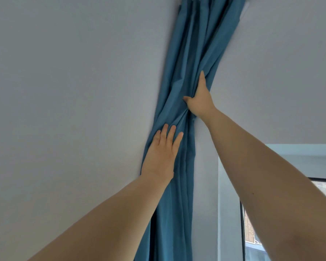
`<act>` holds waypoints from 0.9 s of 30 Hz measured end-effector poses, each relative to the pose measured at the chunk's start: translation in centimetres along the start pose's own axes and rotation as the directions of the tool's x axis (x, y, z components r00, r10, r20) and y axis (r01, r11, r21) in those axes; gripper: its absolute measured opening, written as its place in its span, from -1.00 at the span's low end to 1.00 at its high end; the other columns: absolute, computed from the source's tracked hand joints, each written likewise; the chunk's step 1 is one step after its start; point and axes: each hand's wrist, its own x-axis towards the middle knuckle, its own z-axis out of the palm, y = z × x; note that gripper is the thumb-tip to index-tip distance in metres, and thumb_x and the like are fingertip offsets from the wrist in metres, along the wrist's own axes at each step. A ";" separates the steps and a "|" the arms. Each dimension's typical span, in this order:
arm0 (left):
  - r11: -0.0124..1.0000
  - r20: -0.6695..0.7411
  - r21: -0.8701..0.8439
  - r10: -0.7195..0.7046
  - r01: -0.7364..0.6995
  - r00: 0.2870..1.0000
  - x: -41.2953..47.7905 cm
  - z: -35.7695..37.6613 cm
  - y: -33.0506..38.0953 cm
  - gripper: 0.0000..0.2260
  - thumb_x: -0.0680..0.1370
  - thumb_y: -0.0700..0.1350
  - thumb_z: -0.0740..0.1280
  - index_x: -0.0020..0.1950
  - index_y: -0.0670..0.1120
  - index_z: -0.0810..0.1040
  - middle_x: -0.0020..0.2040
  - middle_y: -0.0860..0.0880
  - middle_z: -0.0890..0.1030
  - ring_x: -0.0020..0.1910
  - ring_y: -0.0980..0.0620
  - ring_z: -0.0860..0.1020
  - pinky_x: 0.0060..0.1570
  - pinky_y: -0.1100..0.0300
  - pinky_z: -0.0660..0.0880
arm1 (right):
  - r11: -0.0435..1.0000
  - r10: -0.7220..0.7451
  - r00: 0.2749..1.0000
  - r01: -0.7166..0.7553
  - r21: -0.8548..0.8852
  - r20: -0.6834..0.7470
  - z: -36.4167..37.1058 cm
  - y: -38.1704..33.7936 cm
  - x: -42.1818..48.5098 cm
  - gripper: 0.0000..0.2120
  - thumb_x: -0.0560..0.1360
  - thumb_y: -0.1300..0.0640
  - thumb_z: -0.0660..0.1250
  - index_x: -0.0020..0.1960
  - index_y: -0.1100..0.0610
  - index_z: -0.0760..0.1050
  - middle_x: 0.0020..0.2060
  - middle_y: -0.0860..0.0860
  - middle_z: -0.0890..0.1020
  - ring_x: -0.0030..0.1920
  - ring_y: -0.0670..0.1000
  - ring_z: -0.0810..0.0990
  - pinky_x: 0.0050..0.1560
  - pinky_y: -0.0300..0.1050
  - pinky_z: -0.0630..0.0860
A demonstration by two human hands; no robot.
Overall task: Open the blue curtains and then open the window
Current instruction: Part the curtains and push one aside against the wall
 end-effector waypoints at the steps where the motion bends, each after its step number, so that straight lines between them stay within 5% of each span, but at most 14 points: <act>1: 1.000 -0.003 0.008 0.002 -0.002 1.000 0.0 0.0 0.1 -0.15 0.56 0.21 0.11 0.42 -0.24 -0.43 0.50 -0.26 -0.29 0.49 -0.24 -0.22 0.45 -0.06 -0.18 | 1.000 0.007 1.000 -0.007 -0.008 0.017 0.5 -0.1 0.0 -0.22 0.53 0.32 0.21 0.51 0.09 -0.25 0.45 0.09 0.23 0.34 0.08 0.34 0.11 -0.37 0.30; 5: 0.997 0.003 0.070 0.034 -0.034 0.999 -0.2 0.5 0.7 -0.19 0.58 0.24 0.00 0.41 -0.31 -0.39 0.49 -0.27 -0.30 0.48 -0.28 -0.25 0.44 -0.09 -0.20 | 0.996 -0.009 0.994 0.019 -0.089 0.112 3.0 -0.1 1.2 -0.30 0.51 0.33 0.13 0.52 0.10 -0.16 0.40 0.20 0.33 0.32 0.19 0.39 0.19 -0.11 0.40; 10: 0.994 0.023 0.107 0.020 -0.023 1.000 0.2 0.7 0.5 -0.24 0.58 0.23 -0.05 0.44 -0.29 -0.34 0.49 -0.27 -0.29 0.46 -0.28 -0.28 0.43 -0.10 -0.24 | 0.987 0.058 0.976 -0.024 -0.158 0.212 2.9 -0.9 2.5 -0.35 0.53 0.31 0.11 0.51 0.18 -0.14 0.32 0.18 0.43 0.12 0.08 0.48 0.03 -0.22 0.37; 14: 0.993 0.043 0.115 -0.004 -0.001 0.999 -0.7 0.6 0.7 -0.30 0.60 0.20 -0.06 0.47 -0.25 -0.29 0.51 -0.24 -0.26 0.47 -0.27 -0.29 0.44 -0.10 -0.22 | 0.994 0.086 0.949 -0.061 -0.091 0.304 1.2 -1.0 -0.4 -0.43 0.55 0.31 0.06 0.51 0.10 -0.01 0.47 0.04 0.21 0.44 0.02 0.23 0.29 -0.33 0.10; 17: 0.997 0.066 0.075 0.010 -0.015 0.998 -2.4 0.6 1.5 -0.34 0.61 0.17 -0.05 0.49 -0.18 -0.27 0.52 -0.21 -0.24 0.47 -0.26 -0.29 0.43 -0.13 -0.23 | 0.990 0.132 0.945 -0.139 0.004 0.300 -0.5 -0.6 -3.3 -0.53 0.57 0.24 0.04 0.47 0.09 0.17 0.43 0.03 0.31 0.41 0.04 0.29 0.42 -0.17 0.18; 22: 0.995 0.152 0.037 0.087 -0.093 0.985 -6.6 1.1 3.7 -0.40 0.62 0.15 -0.08 0.51 -0.15 -0.23 0.51 -0.23 -0.25 0.48 -0.22 -0.28 0.39 -0.17 -0.30 | 0.942 0.277 0.925 -0.315 0.119 0.260 -3.9 -1.1 -9.3 -0.66 0.56 0.31 0.08 0.25 0.15 0.47 0.09 0.01 0.52 0.15 -0.02 0.47 0.00 -0.29 0.40; 25: 0.997 0.153 -0.026 0.082 -0.079 0.985 -8.6 1.2 4.8 -0.39 0.62 0.14 -0.09 0.50 -0.19 -0.23 0.51 -0.23 -0.25 0.49 -0.18 -0.27 0.39 -0.19 -0.31 | 0.880 0.395 0.888 -0.439 0.181 0.237 -4.9 -1.1 -12.0 -0.75 0.55 0.25 0.14 0.16 0.25 0.50 0.19 0.18 0.56 0.30 0.15 0.45 0.19 0.00 0.50; 27: 0.994 0.165 -0.082 0.084 -0.071 0.983 -9.7 1.1 5.6 -0.38 0.62 0.13 -0.07 0.50 -0.20 -0.23 0.52 -0.21 -0.26 0.49 -0.17 -0.28 0.40 -0.17 -0.28 | 0.858 0.459 0.862 -0.493 0.146 0.214 -5.4 -1.0 -13.3 -0.71 0.53 0.25 0.15 0.17 0.38 0.45 0.25 0.31 0.47 0.30 0.27 0.39 0.32 0.17 0.36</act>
